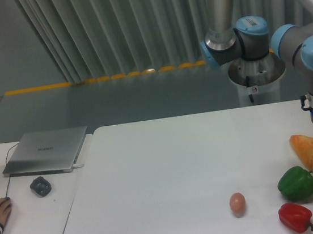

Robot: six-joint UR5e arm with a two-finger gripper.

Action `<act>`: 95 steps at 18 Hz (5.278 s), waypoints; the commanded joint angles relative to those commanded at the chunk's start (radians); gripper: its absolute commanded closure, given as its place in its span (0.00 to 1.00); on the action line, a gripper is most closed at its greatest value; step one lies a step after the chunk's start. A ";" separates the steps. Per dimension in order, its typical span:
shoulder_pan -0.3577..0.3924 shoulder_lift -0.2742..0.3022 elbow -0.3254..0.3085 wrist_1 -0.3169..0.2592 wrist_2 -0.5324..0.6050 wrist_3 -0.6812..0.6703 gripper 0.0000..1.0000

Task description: Place the triangular bread in the basket

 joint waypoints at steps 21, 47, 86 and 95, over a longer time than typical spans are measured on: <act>-0.009 -0.002 -0.061 0.100 -0.066 -0.198 0.00; 0.009 0.014 -0.114 0.028 0.029 -0.124 0.00; -0.041 0.015 -0.137 -0.023 0.173 0.017 0.00; -0.041 0.015 -0.124 -0.017 0.166 0.012 0.00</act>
